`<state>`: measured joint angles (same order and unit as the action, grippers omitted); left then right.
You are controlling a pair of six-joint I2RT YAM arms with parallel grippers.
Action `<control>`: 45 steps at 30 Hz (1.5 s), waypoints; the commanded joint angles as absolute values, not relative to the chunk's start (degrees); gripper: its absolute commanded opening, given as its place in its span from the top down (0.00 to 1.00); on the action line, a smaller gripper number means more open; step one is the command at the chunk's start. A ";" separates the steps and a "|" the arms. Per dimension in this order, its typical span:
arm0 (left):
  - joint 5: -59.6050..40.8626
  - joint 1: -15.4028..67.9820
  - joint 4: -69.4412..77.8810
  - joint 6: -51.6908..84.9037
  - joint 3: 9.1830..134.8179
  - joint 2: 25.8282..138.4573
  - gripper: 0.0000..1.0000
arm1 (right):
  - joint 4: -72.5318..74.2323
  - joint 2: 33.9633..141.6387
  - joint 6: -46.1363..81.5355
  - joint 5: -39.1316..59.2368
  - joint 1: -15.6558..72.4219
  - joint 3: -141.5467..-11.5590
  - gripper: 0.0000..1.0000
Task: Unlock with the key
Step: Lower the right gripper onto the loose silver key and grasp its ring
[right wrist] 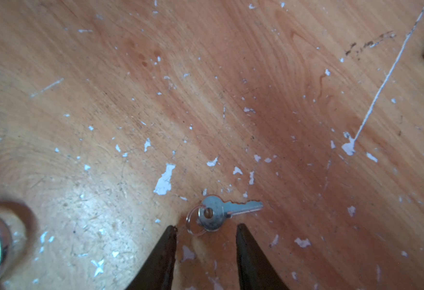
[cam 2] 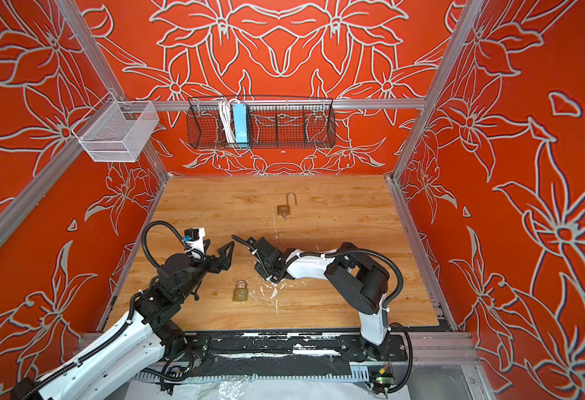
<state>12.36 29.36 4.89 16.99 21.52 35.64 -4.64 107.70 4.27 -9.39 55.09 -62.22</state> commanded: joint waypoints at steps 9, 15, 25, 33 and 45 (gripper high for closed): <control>13.88 29.71 4.36 17.49 21.53 37.22 0.03 | -6.09 110.67 4.21 -12.34 55.37 -65.40 0.70; 14.13 29.71 4.31 17.52 21.45 37.35 0.03 | -6.20 110.98 4.13 -12.74 55.37 -65.72 0.76; 14.75 29.71 4.61 17.45 21.24 37.66 0.03 | -5.39 109.75 3.40 -15.09 55.37 -64.78 0.95; 13.96 29.71 6.16 17.45 20.79 39.24 0.03 | -4.38 106.39 2.29 -16.41 55.15 -62.64 1.00; -0.27 29.71 13.53 14.42 22.55 50.71 0.03 | 0.29 98.34 1.67 -14.43 52.03 -56.01 1.00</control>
<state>4.91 29.36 9.80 15.99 21.52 48.73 -1.56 100.31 2.76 -14.96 52.82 -57.43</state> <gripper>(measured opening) 0.970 0.047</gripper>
